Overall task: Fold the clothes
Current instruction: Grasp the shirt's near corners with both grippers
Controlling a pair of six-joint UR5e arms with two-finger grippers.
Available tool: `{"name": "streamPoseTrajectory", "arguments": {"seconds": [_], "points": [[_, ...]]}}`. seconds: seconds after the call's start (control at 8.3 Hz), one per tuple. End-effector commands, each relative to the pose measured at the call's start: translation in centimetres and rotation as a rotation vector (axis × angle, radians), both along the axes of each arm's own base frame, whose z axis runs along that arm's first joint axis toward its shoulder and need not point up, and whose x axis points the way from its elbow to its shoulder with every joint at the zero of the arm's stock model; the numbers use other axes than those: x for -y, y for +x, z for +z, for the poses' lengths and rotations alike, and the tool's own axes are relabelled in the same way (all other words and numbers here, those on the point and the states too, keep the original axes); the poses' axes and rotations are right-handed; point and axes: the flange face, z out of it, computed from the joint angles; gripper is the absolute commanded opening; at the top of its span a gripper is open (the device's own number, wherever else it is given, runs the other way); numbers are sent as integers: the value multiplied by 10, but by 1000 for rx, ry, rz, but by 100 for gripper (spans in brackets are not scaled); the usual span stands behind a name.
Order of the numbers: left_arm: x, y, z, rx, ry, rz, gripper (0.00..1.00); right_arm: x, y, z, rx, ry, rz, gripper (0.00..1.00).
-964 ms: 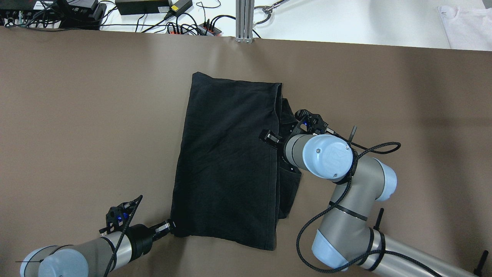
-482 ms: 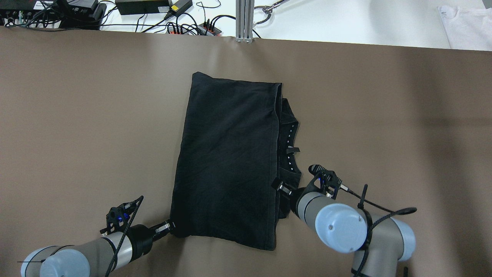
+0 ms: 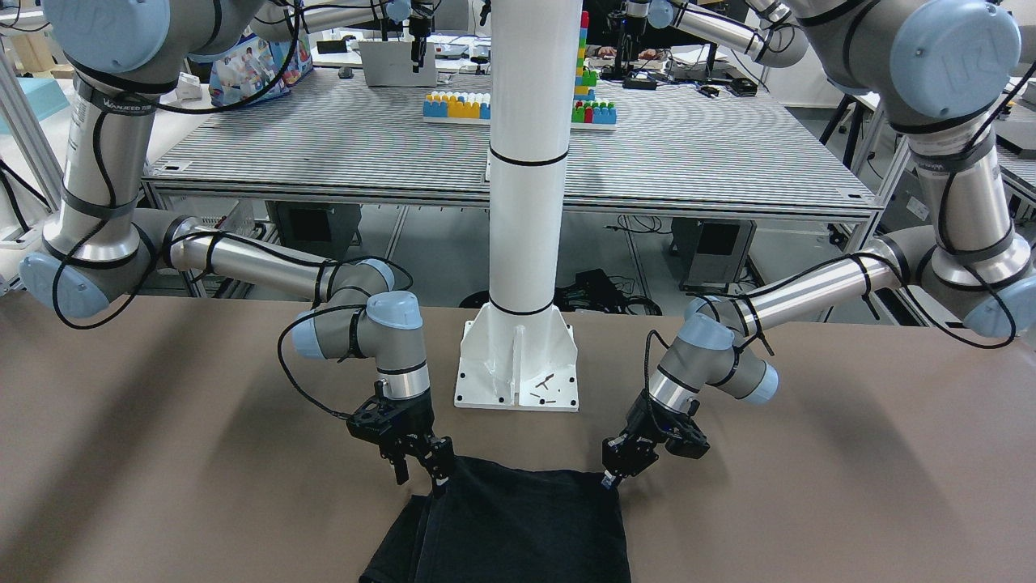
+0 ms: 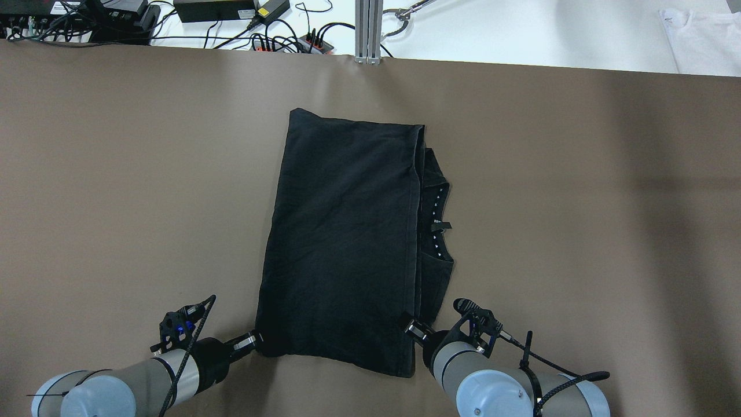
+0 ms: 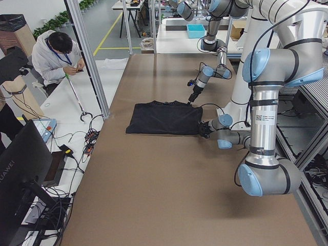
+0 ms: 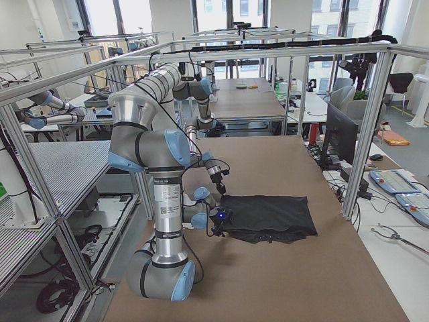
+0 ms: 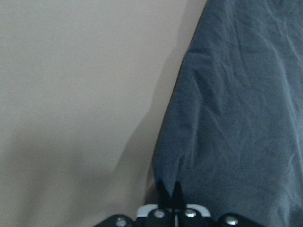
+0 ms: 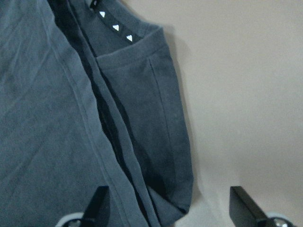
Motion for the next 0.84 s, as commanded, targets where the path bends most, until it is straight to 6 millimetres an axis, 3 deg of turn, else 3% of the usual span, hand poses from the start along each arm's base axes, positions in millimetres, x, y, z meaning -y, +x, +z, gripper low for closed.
{"name": "streamPoseTrajectory", "arguments": {"seconds": [0.0,0.24,0.36,0.48,0.72], "points": [[0,0,1,2,0,0,0,-4,-6,1,0,4,21,85],[-5,2,2,5,2,-1,0,-6,-9,-4,14,-5,29,76],[-5,3,2,4,3,0,0,-2,-22,-8,15,-7,36,73],[-5,3,2,4,3,0,0,2,-32,-6,3,-6,41,72],[-5,3,3,7,2,0,0,3,-34,-3,-5,-6,43,72]]}}
